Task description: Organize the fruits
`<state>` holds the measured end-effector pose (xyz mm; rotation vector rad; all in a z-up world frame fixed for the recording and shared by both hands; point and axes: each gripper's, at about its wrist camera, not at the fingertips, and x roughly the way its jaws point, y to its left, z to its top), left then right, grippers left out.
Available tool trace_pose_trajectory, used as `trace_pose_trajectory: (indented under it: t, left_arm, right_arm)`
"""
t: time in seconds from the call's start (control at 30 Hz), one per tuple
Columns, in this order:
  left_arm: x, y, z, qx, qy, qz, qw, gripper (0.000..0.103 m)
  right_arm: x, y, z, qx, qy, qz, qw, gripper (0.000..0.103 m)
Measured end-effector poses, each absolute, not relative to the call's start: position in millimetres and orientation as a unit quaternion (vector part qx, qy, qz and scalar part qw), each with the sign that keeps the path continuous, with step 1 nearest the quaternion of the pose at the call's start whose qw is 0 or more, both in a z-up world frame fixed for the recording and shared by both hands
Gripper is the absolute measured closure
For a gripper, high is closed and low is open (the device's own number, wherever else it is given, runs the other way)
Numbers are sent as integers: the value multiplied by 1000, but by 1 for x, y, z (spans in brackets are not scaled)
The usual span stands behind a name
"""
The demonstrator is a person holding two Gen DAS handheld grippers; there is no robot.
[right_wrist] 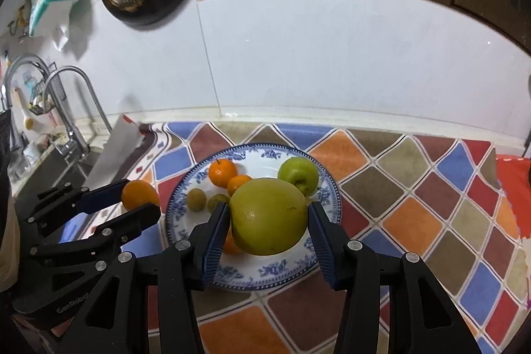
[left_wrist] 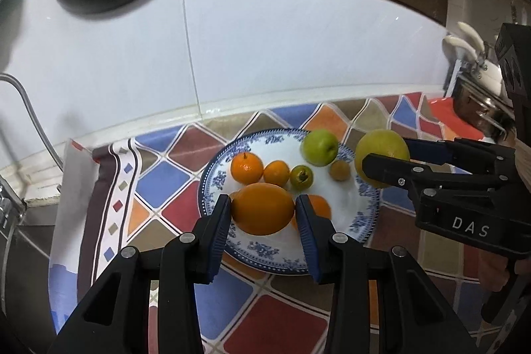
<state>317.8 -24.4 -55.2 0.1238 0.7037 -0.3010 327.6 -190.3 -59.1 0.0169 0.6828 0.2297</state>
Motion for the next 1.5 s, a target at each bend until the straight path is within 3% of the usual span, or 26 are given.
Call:
trace_pose_trajectory:
  t: [0.5,0.77,0.87,1.03,1.3,1.5]
  left_arm:
    - [354,-31,-98,66,390,-148,906,63]
    - [360,-35,-105,65,400,-152,902,62]
    - [355,-33,-96,60,387,-151,908,52]
    - [340,-27,-78,51,369,-137,918,45]
    - [297,-11,-47,46,326,-87,940,27]
    - [272,2,-33,40,310,-72,947,19]
  right_arm:
    - [372,-189,-101,10,381,117,917,54]
    - [374,-188,-92,2,359,126,925,54]
    - [371,-189,-88,4,358,118,926,54]
    - [357,-193,-82,9,359,100,928,51]
    - [316,-198,-70,13,351,65,934,34]
    - [280,-191,-57,6,334,43,941,30]
